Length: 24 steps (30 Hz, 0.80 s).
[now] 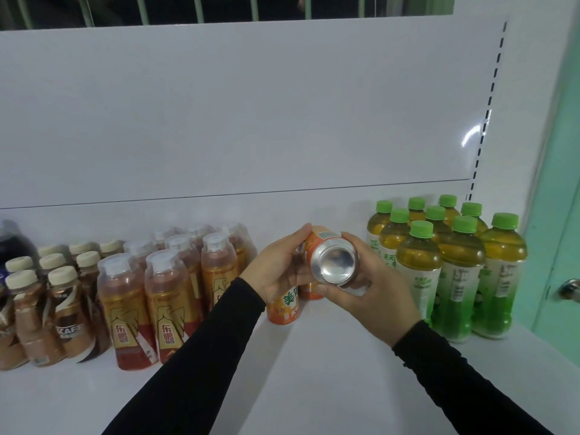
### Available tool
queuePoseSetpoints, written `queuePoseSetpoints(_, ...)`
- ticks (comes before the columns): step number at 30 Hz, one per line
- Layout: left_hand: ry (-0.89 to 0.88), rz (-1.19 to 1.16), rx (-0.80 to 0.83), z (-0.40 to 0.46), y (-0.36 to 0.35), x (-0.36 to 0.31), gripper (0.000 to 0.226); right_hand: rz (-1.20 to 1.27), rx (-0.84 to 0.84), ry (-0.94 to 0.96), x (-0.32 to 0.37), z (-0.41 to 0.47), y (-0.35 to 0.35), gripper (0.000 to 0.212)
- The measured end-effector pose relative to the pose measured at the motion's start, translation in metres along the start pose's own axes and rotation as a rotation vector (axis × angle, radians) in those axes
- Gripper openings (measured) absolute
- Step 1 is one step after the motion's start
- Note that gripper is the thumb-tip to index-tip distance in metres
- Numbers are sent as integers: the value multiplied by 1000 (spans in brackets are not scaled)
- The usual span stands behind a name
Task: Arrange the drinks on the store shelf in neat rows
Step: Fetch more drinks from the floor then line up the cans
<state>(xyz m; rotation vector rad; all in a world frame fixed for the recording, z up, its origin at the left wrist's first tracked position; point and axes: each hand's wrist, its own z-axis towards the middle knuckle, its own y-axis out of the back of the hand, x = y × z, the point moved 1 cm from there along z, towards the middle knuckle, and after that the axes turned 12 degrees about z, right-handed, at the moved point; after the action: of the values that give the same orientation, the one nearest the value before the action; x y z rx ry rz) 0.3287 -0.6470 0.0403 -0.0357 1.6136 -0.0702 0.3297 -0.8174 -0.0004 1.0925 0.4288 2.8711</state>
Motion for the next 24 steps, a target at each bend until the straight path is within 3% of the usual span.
queuePoseSetpoints(8, -84, 61, -104, 0, 1, -5, 27, 109, 96, -114, -8, -6, 0, 97)
queuePoseSetpoints(19, -191, 173, -85, -3, 3, -10, 45, 236, 164, -312, -13, -6, 0, 118)
queuePoseSetpoints(24, -332, 344, -6, -11, 3, -8, 72, 325, 204, -359, -19, 1, 0, 73)
